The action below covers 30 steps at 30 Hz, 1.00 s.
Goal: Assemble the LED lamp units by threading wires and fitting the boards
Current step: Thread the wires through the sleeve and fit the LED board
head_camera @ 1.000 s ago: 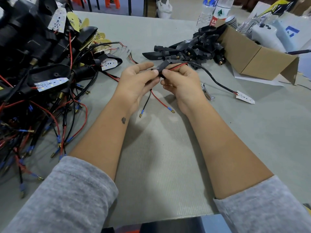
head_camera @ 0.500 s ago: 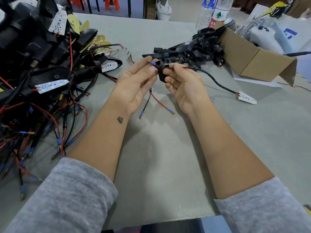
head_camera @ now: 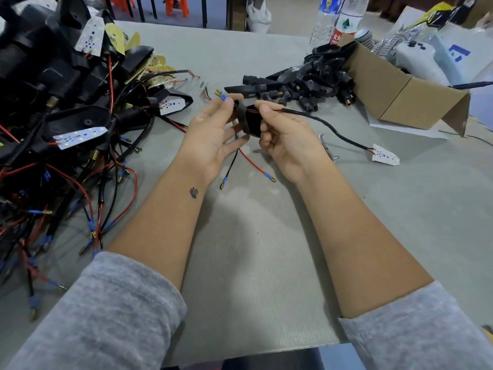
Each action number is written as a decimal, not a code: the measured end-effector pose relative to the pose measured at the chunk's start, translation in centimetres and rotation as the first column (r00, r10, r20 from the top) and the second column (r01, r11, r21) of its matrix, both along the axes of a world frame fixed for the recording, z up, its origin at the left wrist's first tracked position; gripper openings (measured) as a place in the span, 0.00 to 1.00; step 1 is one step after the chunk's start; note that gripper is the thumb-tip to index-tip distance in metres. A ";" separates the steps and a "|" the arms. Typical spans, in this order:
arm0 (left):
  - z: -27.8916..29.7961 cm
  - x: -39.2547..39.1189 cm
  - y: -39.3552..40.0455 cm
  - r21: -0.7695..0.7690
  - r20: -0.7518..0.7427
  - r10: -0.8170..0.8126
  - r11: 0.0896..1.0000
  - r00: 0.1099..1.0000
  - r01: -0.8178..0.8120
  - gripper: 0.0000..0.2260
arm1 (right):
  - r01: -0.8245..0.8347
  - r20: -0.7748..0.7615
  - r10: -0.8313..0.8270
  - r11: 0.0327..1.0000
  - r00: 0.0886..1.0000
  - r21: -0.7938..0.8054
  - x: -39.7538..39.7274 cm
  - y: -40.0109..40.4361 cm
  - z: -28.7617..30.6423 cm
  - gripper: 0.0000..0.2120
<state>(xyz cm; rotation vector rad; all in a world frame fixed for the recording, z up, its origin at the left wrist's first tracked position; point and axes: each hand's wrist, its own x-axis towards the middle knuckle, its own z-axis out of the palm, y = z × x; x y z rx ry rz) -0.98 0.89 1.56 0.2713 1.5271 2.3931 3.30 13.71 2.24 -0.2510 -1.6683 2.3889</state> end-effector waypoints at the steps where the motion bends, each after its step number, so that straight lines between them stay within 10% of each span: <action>1: 0.0 0.0 0.0 0.020 0.016 0.019 1.000 1.000 -0.020 0.10 | 0.007 0.012 -0.006 0.998 1.000 -0.067 0.0 0.1 0.1 0.04; 6: 0.2 -0.6 -0.4 0.126 0.116 0.106 0.985 0.988 -0.121 0.12 | 0.081 0.034 -0.074 0.914 0.997 -0.399 0.0 1.2 0.0 0.09; 25: -0.3 -0.1 0.5 0.019 0.050 -0.024 1.000 0.998 0.023 0.10 | -0.004 -0.069 0.007 0.999 0.998 0.042 0.1 0.0 -0.3 0.07; 30: -0.2 -0.2 0.2 0.066 0.034 0.074 0.995 0.997 -0.076 0.12 | 0.005 0.012 -0.003 0.983 1.000 -0.184 0.0 0.6 0.0 0.08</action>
